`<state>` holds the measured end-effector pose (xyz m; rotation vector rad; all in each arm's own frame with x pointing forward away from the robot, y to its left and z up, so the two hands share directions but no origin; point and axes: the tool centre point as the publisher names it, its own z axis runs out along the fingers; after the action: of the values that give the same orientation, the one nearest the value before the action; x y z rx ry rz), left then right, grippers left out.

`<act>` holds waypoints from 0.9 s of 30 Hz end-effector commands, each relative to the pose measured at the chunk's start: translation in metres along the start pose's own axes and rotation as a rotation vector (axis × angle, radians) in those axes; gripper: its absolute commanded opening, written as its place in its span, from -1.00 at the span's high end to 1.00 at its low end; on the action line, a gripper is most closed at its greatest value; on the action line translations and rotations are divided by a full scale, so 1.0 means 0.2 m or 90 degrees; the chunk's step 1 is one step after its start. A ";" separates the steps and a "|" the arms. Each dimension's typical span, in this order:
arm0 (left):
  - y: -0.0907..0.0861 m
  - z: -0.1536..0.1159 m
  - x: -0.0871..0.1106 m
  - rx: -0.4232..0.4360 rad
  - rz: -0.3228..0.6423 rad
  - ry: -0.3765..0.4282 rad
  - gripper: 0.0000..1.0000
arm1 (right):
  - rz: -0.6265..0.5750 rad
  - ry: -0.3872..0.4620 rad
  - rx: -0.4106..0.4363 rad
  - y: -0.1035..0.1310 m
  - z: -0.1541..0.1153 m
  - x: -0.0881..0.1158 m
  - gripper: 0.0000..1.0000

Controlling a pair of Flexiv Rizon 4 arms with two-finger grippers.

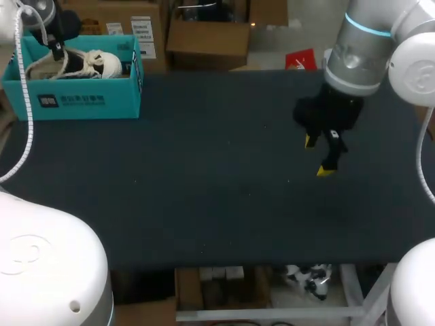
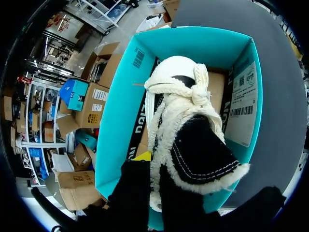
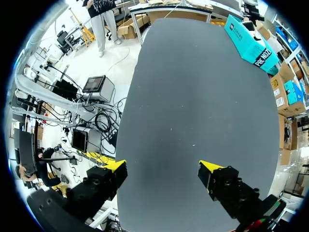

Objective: Open the shoe tongue, take the insole out of the shoe, put the insole back into the shoe, and pack the shoe into the shoebox

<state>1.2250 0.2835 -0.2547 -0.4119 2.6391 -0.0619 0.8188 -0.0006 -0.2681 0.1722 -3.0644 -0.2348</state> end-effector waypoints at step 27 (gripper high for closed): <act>-0.06 0.15 -0.02 -0.027 -0.037 0.075 -1.00 | 0.000 0.002 0.002 0.00 0.00 0.00 -1.00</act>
<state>1.2632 0.2775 -0.2971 -0.5136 2.7735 -0.0538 0.8188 -0.0006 -0.2682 0.1723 -3.0646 -0.2353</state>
